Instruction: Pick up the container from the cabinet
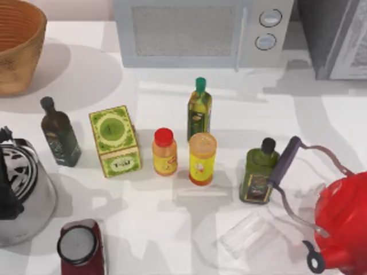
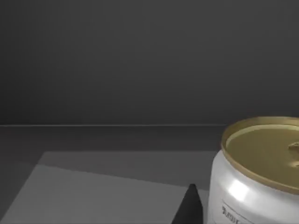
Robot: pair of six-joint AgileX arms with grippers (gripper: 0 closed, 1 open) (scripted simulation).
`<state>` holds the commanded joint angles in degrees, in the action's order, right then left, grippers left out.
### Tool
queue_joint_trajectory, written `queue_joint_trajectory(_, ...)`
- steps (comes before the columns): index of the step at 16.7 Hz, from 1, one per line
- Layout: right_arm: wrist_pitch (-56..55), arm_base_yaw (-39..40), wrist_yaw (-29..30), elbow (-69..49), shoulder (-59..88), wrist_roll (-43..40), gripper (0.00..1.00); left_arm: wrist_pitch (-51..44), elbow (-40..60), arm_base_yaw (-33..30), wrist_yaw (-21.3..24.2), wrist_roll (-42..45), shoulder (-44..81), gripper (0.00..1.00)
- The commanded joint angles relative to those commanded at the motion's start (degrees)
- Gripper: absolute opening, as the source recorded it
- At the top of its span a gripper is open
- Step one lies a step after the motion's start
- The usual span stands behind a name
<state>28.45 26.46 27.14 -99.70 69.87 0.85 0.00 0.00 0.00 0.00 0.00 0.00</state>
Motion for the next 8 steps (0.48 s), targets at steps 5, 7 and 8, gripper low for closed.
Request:
queue_joint_trajectory(5,-6.7,-6.1,-6.6,26.1,-17.1,-0.3,0.00,0.0,0.0,0.0,0.0,0.0,0.0,1.00)
queue_joint_trajectory(7,-10.0,-9.2,-9.8,38.9,-25.3,-0.4,0.00,0.0,0.0,0.0,0.0,0.0,0.0,1.00)
queue_joint_trajectory(8,-11.7,-10.8,-11.4,45.5,-29.5,-0.5,0.00,0.0,0.0,0.0,0.0,0.0,0.0,1.00)
